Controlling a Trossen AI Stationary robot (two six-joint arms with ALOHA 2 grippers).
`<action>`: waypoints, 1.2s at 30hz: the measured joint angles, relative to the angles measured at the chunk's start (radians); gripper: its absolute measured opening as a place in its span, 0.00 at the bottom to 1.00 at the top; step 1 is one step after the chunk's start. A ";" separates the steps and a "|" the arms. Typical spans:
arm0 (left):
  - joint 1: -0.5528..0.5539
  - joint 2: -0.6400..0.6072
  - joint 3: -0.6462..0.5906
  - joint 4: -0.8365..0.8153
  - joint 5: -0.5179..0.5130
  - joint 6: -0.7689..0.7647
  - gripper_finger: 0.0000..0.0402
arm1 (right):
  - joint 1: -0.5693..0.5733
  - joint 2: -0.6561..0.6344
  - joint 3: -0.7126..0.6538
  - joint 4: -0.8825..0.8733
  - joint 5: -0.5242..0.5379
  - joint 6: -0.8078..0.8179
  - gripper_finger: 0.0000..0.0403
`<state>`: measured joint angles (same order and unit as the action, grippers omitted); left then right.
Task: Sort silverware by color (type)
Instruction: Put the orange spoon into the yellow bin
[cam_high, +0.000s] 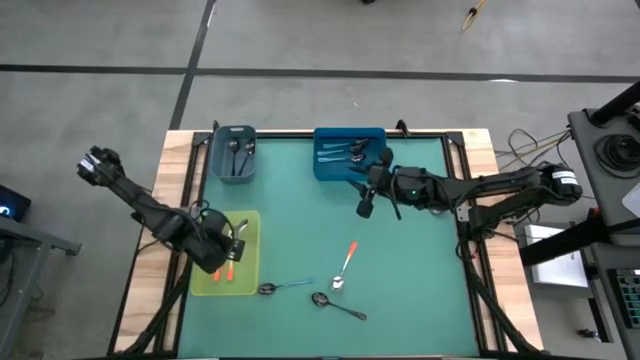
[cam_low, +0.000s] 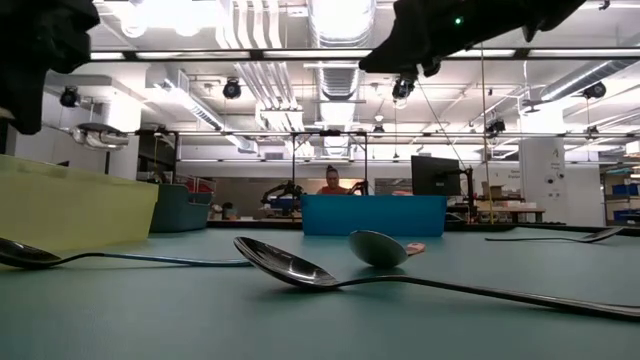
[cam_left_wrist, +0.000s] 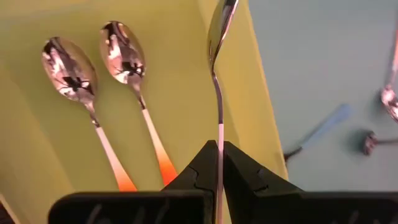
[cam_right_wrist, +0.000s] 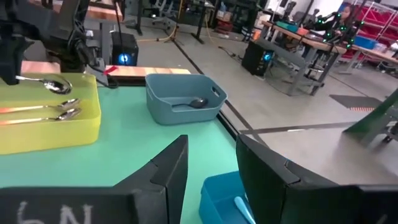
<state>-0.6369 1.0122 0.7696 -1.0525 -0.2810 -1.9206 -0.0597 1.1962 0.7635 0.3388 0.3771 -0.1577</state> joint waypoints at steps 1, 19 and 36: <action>0.000 0.009 0.000 -0.002 -0.001 -0.009 0.00 | 0.000 -0.005 0.000 -0.007 0.000 0.000 0.32; 0.002 0.276 0.000 0.047 -0.024 -0.055 0.00 | 0.000 -0.008 0.000 -0.028 -0.010 0.000 0.29; 0.064 0.355 0.000 0.173 -0.024 0.074 0.00 | 0.000 -0.008 0.000 -0.020 -0.010 0.000 0.29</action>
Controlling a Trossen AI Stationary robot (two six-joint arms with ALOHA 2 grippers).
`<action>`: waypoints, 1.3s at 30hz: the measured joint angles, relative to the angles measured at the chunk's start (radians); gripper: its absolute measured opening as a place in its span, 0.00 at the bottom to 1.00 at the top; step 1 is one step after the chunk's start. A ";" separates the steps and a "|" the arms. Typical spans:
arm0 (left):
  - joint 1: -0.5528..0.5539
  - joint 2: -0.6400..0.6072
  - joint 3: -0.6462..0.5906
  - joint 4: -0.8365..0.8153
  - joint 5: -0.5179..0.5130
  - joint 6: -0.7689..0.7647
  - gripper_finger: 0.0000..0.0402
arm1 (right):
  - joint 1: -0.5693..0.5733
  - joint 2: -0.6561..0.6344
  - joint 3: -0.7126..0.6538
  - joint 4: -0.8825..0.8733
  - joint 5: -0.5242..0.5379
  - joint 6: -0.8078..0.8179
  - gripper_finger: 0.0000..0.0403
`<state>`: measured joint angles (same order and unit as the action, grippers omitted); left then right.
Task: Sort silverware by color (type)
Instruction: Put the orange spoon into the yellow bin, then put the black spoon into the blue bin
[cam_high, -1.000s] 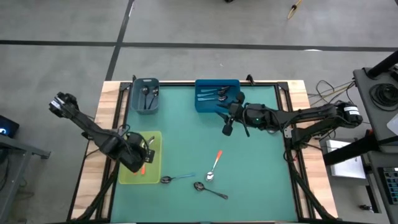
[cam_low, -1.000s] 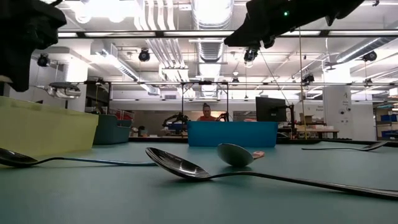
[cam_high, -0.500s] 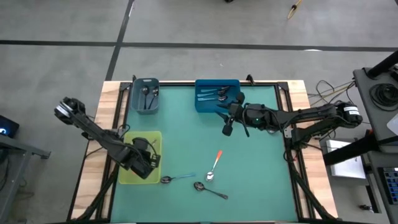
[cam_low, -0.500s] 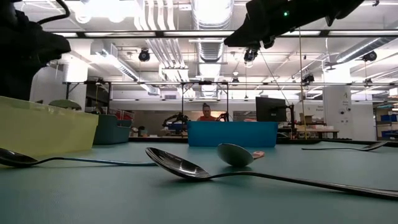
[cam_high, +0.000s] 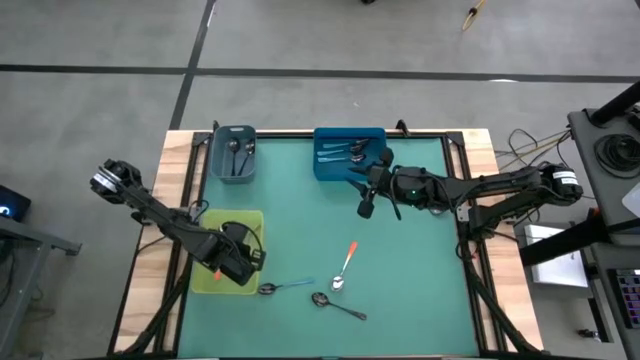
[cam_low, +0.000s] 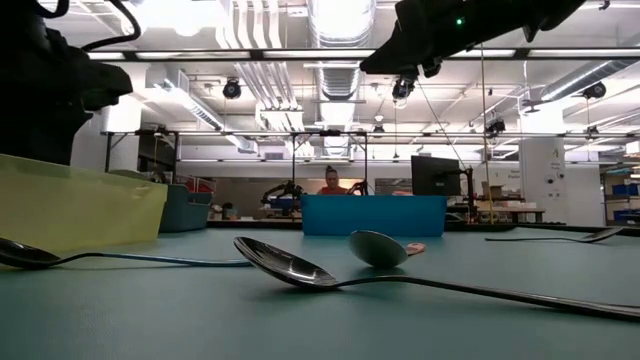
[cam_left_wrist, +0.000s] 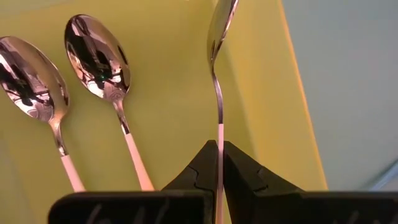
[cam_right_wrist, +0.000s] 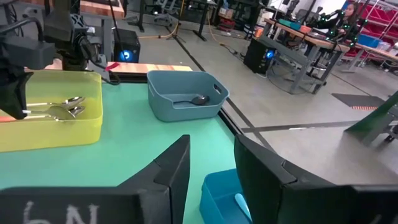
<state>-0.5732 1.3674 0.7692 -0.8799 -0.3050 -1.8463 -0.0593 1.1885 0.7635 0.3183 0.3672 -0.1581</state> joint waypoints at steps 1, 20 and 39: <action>0.000 0.000 0.000 0.000 0.000 0.000 0.00 | 0.000 0.000 0.000 0.000 0.000 0.000 0.29; 0.002 0.005 0.000 0.001 0.034 -0.104 0.04 | 0.000 0.000 0.000 -0.001 0.000 0.000 0.29; 0.008 -0.043 0.058 -0.066 0.022 0.116 0.13 | 0.000 0.000 0.000 -0.001 0.000 0.019 0.32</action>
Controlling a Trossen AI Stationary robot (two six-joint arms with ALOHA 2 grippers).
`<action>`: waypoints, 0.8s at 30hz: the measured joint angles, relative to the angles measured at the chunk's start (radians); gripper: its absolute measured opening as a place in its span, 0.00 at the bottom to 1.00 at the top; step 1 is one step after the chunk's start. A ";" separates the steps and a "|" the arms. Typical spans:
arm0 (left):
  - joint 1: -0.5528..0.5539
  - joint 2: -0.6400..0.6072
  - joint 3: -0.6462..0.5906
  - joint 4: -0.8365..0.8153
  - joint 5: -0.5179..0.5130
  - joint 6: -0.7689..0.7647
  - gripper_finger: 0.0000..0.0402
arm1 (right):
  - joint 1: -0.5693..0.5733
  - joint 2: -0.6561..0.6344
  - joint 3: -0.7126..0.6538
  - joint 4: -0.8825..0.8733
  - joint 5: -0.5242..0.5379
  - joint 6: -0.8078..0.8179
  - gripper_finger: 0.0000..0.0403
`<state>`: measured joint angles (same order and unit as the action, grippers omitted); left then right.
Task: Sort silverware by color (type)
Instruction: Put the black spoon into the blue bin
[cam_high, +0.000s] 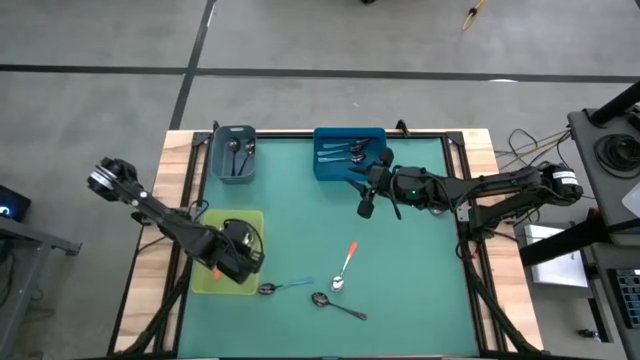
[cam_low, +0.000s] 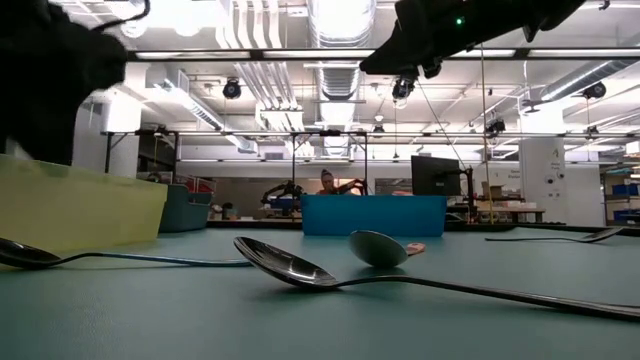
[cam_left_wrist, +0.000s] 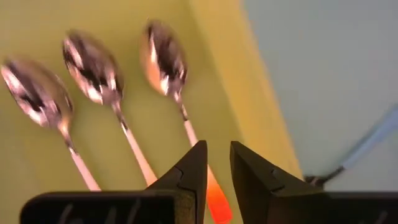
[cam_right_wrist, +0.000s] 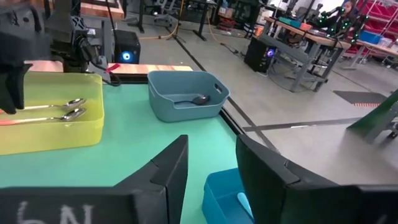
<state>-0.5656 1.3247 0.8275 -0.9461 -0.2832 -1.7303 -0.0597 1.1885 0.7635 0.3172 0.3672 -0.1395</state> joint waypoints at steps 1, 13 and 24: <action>0.003 -0.007 0.019 -0.020 -0.022 0.038 0.13 | 0.000 0.000 0.000 0.000 0.000 0.007 0.31; 0.116 -0.043 0.196 -0.029 -0.124 0.708 0.13 | 0.001 0.000 0.000 0.000 -0.012 0.020 0.29; 0.264 -0.060 0.172 0.053 -0.170 1.222 0.13 | 0.001 0.000 0.000 0.000 -0.055 0.124 0.27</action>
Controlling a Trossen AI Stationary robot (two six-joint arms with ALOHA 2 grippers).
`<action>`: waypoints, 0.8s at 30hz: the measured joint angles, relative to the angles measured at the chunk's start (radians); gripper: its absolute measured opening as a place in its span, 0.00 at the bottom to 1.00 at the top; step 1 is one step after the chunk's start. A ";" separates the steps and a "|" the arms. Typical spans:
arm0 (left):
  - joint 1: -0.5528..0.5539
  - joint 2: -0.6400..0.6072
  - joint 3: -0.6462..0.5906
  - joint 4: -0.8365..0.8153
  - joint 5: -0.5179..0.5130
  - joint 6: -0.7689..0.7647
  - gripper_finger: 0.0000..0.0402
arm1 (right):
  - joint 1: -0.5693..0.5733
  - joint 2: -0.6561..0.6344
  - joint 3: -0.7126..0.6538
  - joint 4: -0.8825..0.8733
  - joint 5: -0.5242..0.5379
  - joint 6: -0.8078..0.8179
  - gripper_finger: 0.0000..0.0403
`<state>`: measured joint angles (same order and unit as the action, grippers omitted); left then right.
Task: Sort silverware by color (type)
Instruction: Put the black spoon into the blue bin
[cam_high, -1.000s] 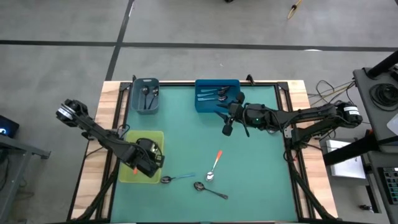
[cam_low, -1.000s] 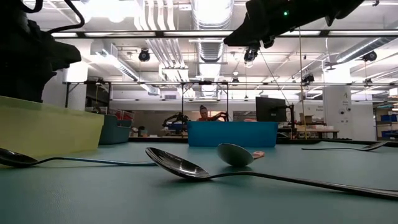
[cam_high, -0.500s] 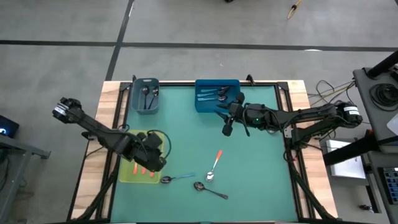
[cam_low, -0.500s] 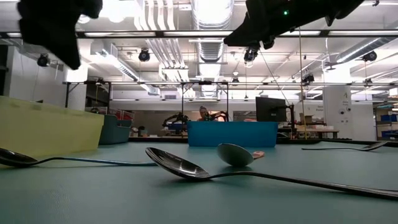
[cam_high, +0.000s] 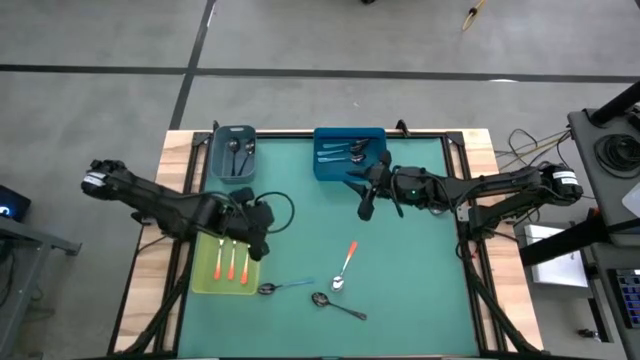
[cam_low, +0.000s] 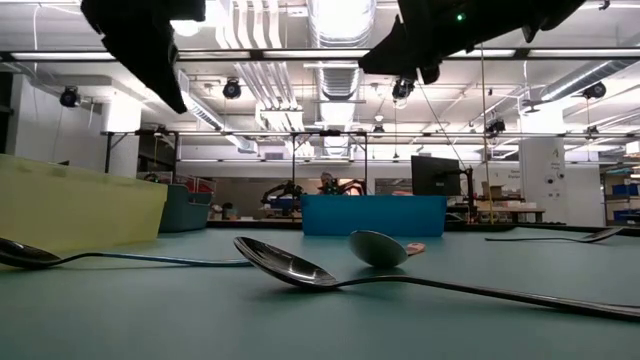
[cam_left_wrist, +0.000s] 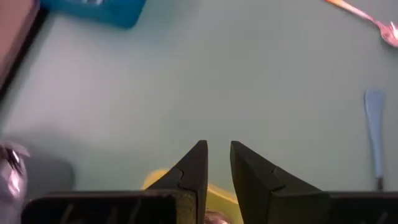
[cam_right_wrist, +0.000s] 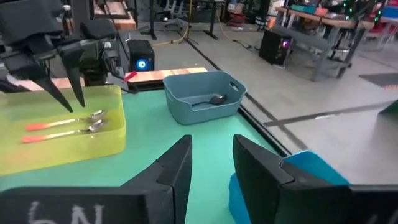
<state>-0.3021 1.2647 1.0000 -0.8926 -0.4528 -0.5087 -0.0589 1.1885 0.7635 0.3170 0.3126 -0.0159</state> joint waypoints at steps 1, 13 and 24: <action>0.007 -0.007 0.000 0.001 0.008 0.059 0.13 | 0.000 0.000 0.000 -0.002 0.001 0.013 0.26; 0.120 -0.222 -0.033 0.173 0.024 0.419 0.13 | -0.012 0.000 0.008 -0.326 0.001 0.257 0.23; 0.170 -0.387 -0.189 0.469 -0.012 0.501 0.13 | -0.102 0.005 0.151 -1.008 -0.011 0.429 0.23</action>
<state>-0.1316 0.8778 0.8115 -0.4239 -0.4652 -0.0078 -0.1609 1.1934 0.9141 -0.6913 0.3015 0.4129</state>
